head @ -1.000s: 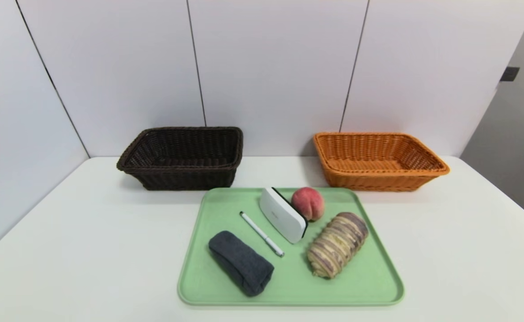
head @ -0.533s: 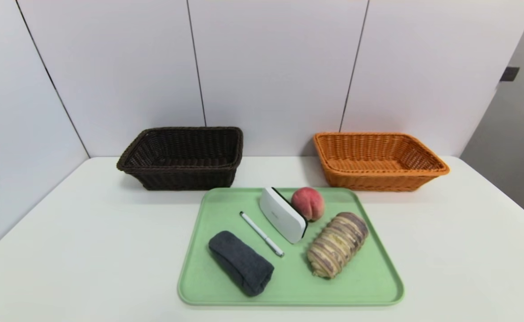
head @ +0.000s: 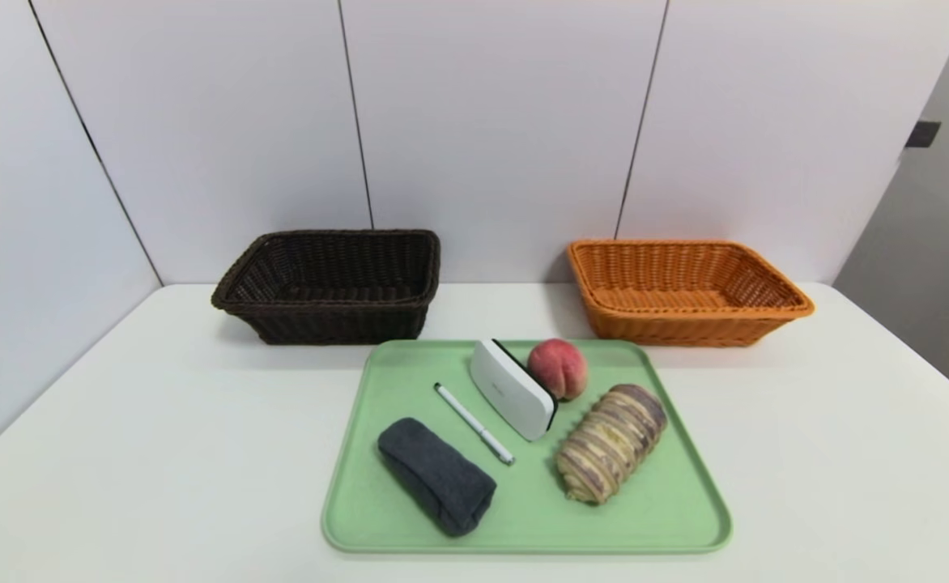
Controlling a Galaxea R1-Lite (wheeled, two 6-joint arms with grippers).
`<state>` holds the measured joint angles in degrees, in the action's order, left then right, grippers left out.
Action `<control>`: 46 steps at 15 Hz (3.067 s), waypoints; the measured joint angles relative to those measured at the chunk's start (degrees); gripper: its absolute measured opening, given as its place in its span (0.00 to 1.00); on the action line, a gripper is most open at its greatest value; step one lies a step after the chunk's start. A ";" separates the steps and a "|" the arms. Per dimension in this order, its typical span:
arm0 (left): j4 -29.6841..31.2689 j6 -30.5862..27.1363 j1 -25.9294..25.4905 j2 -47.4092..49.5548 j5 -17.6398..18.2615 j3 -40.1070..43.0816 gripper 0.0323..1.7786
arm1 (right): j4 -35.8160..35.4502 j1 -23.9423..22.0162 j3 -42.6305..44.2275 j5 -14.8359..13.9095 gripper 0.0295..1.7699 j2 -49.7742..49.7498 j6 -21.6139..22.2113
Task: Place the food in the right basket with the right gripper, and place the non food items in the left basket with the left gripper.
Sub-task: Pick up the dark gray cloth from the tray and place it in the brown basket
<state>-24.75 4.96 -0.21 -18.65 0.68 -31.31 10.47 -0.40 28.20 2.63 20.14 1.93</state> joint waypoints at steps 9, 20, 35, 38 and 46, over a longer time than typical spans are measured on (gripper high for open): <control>-13.48 0.94 0.98 -32.20 0.05 -26.44 0.95 | 11.79 0.00 21.52 0.95 0.96 30.00 -2.96; -16.54 5.58 24.05 -55.58 -3.90 -42.07 0.95 | 13.14 14.64 36.44 7.34 0.96 52.76 -8.79; -15.82 -3.25 34.13 -67.45 -1.15 -47.85 0.95 | 12.73 13.74 35.08 7.28 0.96 55.41 -7.94; -15.54 -15.62 33.85 -71.40 7.12 -51.60 0.95 | 12.70 13.71 34.54 7.29 0.96 55.21 -7.94; -16.07 -47.32 33.80 -80.04 20.53 -56.67 0.95 | 12.79 13.74 33.60 7.45 0.96 53.43 -7.92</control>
<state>-40.81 -42.36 33.60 -98.70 21.21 -87.98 23.26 13.34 61.79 10.08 73.57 -6.00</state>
